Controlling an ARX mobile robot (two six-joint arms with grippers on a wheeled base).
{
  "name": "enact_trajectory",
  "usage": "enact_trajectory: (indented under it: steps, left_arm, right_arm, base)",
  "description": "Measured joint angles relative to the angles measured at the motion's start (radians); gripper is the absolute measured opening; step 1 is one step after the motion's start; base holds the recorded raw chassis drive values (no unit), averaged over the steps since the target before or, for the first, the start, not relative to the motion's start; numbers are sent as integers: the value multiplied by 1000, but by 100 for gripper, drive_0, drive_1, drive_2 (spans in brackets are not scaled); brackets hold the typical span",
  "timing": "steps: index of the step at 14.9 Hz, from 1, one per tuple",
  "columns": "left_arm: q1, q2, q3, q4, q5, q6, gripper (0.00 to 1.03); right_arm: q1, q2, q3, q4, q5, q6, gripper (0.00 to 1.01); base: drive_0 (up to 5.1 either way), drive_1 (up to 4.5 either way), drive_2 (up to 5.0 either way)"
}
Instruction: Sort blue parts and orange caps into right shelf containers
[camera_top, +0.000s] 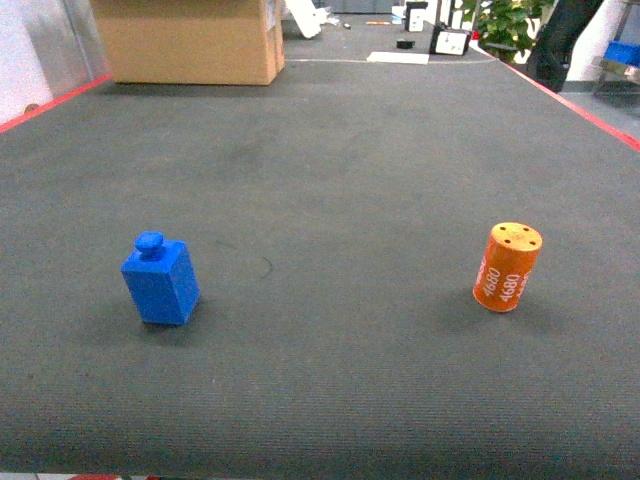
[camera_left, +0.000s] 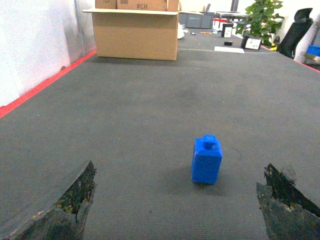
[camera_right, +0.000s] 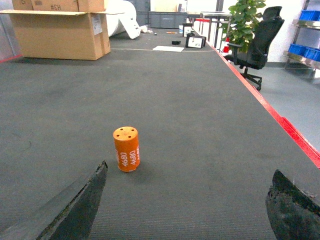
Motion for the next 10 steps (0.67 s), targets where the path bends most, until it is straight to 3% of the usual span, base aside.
enact_trajectory:
  steps: [5, 6, 7, 8, 9, 10]
  left_arm:
    - [0, 0, 0, 0, 0, 0, 98]
    - [-18, 10, 8, -40, -49, -5, 98]
    - [-111, 129, 42, -58, -241, -13, 98]
    - [-149, 275, 76, 50, -315, -11, 98]
    - [-150, 405, 109, 181, -341, -10, 98]
    - [-159, 549, 152, 318, -317, -5, 98]
  right_arm:
    - [0, 0, 0, 0, 0, 0, 98]
    - [8, 8, 5, -32, 24, 3, 98]
    - [54, 116, 43, -90, 151, 17, 98]
    - [51, 229, 61, -13, 159, 22, 98]
    - [41, 353, 91, 116, 144, 35, 98]
    - [47, 495, 142, 237, 126, 43, 98]
  base:
    - [0, 0, 0]
    - [0, 0, 0]
    - [0, 0, 0]
    - [0, 0, 0]
    - [0, 0, 0]
    - [0, 0, 0]
